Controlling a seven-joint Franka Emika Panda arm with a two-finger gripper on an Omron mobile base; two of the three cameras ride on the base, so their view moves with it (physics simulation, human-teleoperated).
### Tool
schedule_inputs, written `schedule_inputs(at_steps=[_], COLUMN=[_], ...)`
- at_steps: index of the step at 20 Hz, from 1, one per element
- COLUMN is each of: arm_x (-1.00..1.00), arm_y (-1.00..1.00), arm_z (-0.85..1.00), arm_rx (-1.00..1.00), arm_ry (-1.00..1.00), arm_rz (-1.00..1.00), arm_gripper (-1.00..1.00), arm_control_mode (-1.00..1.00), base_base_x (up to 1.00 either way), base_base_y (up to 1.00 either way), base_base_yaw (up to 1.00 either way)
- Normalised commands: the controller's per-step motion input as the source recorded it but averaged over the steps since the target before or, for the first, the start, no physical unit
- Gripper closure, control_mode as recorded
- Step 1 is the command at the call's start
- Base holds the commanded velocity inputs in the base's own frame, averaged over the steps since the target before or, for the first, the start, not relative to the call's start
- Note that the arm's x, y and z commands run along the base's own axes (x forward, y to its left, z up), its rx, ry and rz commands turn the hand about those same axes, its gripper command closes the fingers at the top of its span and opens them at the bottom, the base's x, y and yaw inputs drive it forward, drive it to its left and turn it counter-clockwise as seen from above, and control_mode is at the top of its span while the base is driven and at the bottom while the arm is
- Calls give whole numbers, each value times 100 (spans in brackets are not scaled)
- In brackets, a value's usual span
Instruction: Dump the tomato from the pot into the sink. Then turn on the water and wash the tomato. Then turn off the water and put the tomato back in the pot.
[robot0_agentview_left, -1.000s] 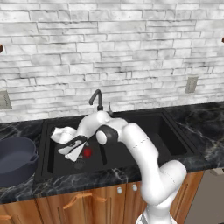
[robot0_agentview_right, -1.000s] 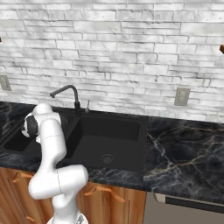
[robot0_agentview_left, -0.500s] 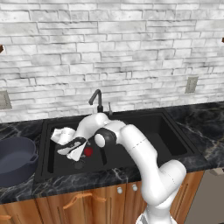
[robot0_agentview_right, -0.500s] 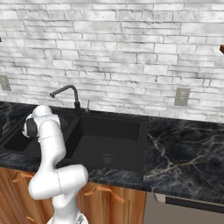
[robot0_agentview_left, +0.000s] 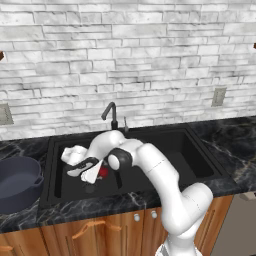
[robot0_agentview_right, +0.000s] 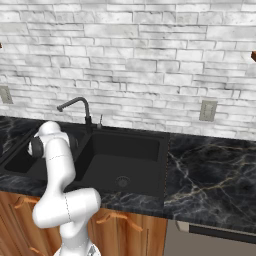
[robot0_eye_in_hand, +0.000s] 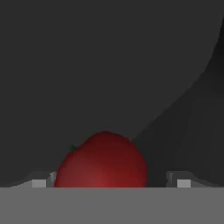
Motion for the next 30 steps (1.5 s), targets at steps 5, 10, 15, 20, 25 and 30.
schedule_inputs(at_steps=[5, 10, 15, 20, 25, 30], arm_x=[0, -3, -49, -69, -84, -73], arm_y=[-15, 0, 0, 0, -11, -1], arm_z=[-16, -5, 51, 92, 97, 100], arm_rx=[-8, -3, 3, 8, 8, 11], arm_ry=[15, 12, 0, 0, 0, 0], arm_rz=[0, 0, 4, 5, 2, 2], arm_gripper=[100, 100, 100, 100, 100, 100], arm_control_mode=[-100, -100, -100, -100, -100, -100], base_base_x=[0, 0, 0, 0, 0, 0], base_base_y=[0, 0, 0, 0, 0, 0], base_base_yaw=[0, 0, 0, 0, 0, 0])
